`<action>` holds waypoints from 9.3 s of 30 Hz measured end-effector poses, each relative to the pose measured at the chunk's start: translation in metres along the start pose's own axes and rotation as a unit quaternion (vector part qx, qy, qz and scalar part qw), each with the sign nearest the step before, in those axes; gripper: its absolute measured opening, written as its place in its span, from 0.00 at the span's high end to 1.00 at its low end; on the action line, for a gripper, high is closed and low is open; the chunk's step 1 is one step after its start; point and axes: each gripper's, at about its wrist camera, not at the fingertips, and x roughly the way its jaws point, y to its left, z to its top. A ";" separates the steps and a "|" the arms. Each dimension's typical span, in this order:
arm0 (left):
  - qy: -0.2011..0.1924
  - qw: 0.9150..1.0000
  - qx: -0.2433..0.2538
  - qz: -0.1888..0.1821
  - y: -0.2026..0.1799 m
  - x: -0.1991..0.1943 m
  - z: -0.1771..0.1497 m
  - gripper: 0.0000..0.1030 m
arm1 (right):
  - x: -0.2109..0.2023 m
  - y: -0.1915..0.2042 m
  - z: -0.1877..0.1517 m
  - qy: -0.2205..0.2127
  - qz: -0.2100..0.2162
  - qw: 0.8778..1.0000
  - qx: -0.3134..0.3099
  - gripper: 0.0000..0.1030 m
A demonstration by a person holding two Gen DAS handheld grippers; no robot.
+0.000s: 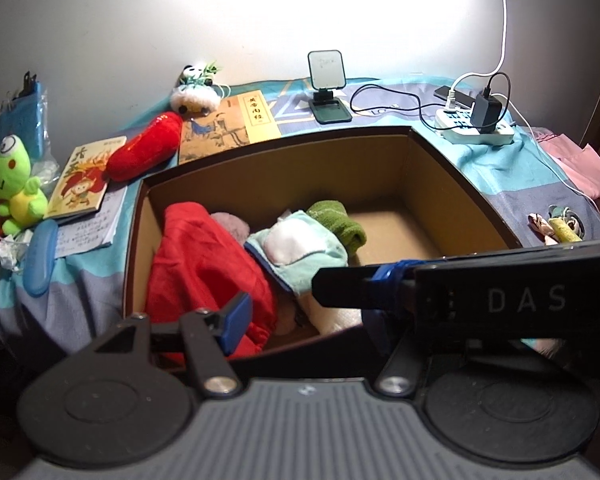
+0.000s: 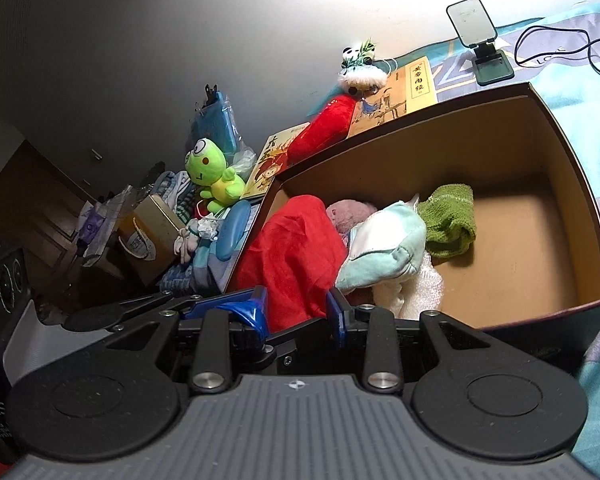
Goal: Organize soft objects
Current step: 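Lower the mint-green cloth into the box and open the right gripper, then move the right gripper back to the black sock beside the doll, then grasp the black sock with the right gripper and lift it, then carry the black sock into the box and open the right gripper, then move the right gripper to the yellow towel on the doll, then grasp the yellow towel with the right gripper and lift it, then carry the yellow towel into the box and open the right gripper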
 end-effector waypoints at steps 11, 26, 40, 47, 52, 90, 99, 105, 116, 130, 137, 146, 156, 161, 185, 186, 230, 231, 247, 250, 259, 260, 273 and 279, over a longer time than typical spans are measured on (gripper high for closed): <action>0.043 0.999 0.010 -0.006 -0.039 -0.006 -0.043 0.36 | -0.025 -0.012 -0.043 0.041 0.000 0.999 0.000 0.84; 0.116 0.990 0.047 -0.070 -0.123 0.032 -0.067 0.36 | -0.078 -0.081 -0.073 0.049 -0.054 0.996 0.046 0.84; 0.129 0.967 0.103 -0.193 -0.247 0.069 -0.062 0.36 | -0.181 -0.182 -0.088 -0.005 -0.175 0.978 0.111 0.84; 0.128 0.954 0.129 -0.237 -0.305 0.088 -0.057 0.33 | -0.215 -0.223 -0.081 -0.010 -0.216 0.969 0.122 0.84; 0.113 0.953 0.129 -0.250 -0.322 0.096 -0.048 0.33 | -0.208 -0.241 -0.080 0.017 -0.208 0.969 0.133 0.85; -0.085 0.976 0.068 -0.191 -0.127 -0.015 0.010 0.84 | -0.105 -0.087 0.022 -0.049 0.040 0.998 0.016 0.89; -0.092 0.980 0.051 -0.168 -0.052 0.027 0.053 0.83 | -0.025 -0.073 0.056 -0.070 -0.004 0.998 -0.003 0.89; -0.026 0.987 0.031 -0.157 -0.036 0.079 0.042 0.72 | 0.013 -0.086 0.045 -0.028 -0.069 0.997 0.016 0.86; -0.003 0.993 0.011 -0.120 -0.028 0.081 0.036 0.50 | 0.002 -0.072 0.043 -0.044 -0.079 0.996 0.006 0.85; -0.009 1.000 0.001 -0.017 -0.050 0.027 0.031 0.50 | -0.044 -0.062 0.018 -0.046 -0.042 0.998 -0.001 0.85; -0.006 1.000 -0.015 0.006 -0.072 0.005 0.014 0.49 | -0.068 -0.068 0.004 -0.033 -0.026 0.999 -0.003 0.85; 0.020 0.999 -0.031 0.022 -0.107 0.003 -0.011 0.49 | -0.087 -0.084 -0.017 0.003 -0.016 1.000 -0.012 0.85; 0.068 0.997 -0.034 -0.001 -0.155 0.024 -0.040 0.48 | -0.109 -0.121 -0.047 0.048 -0.040 0.998 -0.010 0.85; 0.095 0.995 -0.006 -0.034 -0.189 0.037 -0.048 0.47 | -0.132 -0.149 -0.062 0.056 -0.075 0.996 0.005 0.85; 0.074 0.963 0.090 -0.243 -0.315 0.084 0.000 0.44 | -0.236 -0.280 -0.035 -0.082 -0.202 0.966 0.142 0.85; 0.077 0.962 0.092 -0.246 -0.318 0.087 0.002 0.44 | -0.234 -0.285 -0.033 -0.077 -0.197 0.965 0.154 0.85; -0.001 0.956 0.060 -0.286 -0.245 0.040 0.004 0.44 | -0.201 -0.187 -0.028 -0.022 -0.082 0.990 0.111 0.84; -0.008 0.958 0.055 -0.283 -0.236 0.035 0.005 0.44 | -0.196 -0.178 -0.025 -0.023 -0.077 0.991 0.104 0.84; -0.103 0.974 0.001 -0.203 -0.077 -0.015 0.022 0.44 | -0.087 -0.065 0.035 -0.040 -0.003 0.999 -0.021 0.84; -0.101 0.976 -0.005 -0.195 -0.059 0.000 0.031 0.44 | -0.065 -0.060 0.044 -0.039 -0.012 0.999 -0.032 0.84; -0.037 0.978 -0.031 -0.203 -0.028 0.070 0.046 0.44 | -0.012 -0.074 0.055 -0.010 -0.080 0.996 -0.027 0.84; -0.027 0.978 -0.035 -0.204 -0.027 0.077 0.046 0.44 | -0.008 -0.075 0.054 -0.007 -0.088 0.996 -0.028 0.84; 0.031 0.977 -0.059 -0.204 -0.028 0.114 0.042 0.44 | 0.007 -0.074 0.050 0.003 -0.127 0.990 -0.061 0.88; 0.034 0.981 -0.057 -0.180 -0.028 0.111 0.041 0.44 | 0.007 -0.075 0.049 0.006 -0.120 0.991 -0.051 0.88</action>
